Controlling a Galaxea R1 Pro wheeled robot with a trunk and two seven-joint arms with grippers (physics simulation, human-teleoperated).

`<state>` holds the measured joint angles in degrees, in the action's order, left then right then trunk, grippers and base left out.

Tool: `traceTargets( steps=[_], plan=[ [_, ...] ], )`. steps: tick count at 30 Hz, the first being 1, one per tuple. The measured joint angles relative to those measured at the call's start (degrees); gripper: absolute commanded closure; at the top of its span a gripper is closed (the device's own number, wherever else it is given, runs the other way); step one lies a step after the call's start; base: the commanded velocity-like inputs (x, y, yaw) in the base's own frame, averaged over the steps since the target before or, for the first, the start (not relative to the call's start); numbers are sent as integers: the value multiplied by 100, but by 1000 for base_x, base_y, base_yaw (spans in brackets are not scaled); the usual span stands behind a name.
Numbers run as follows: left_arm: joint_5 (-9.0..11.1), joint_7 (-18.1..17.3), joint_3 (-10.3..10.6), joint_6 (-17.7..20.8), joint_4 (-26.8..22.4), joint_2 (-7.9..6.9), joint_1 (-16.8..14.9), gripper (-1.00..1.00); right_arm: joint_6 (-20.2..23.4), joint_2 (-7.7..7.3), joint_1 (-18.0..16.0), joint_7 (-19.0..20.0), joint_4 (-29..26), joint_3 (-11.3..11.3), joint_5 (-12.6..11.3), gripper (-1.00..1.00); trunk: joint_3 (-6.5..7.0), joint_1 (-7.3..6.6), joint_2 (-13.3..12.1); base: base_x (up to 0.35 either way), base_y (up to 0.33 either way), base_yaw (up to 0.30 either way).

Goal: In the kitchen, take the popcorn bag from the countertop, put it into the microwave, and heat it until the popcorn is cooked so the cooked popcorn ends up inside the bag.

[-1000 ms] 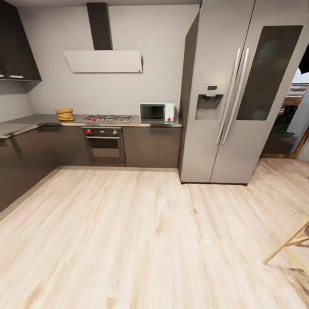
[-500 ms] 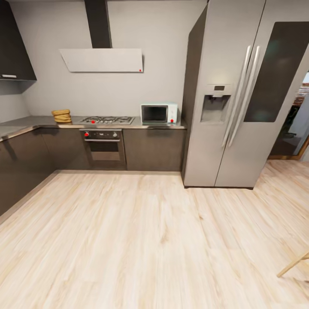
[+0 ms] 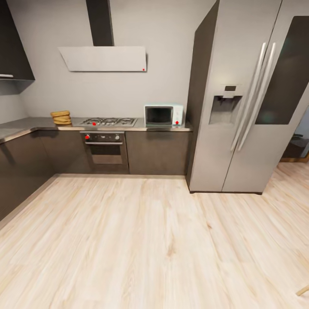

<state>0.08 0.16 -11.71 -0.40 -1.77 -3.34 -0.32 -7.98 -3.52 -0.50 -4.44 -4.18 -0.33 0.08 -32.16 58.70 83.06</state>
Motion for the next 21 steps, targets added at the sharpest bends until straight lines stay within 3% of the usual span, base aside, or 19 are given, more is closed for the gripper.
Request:
traceTargets(
  steps=[21],
  plan=[
    [0,0,0,0,0,0,0,-100,0,0,0,-1,0,0,0,-100,0,0,0,295,131,-25]
  ],
)
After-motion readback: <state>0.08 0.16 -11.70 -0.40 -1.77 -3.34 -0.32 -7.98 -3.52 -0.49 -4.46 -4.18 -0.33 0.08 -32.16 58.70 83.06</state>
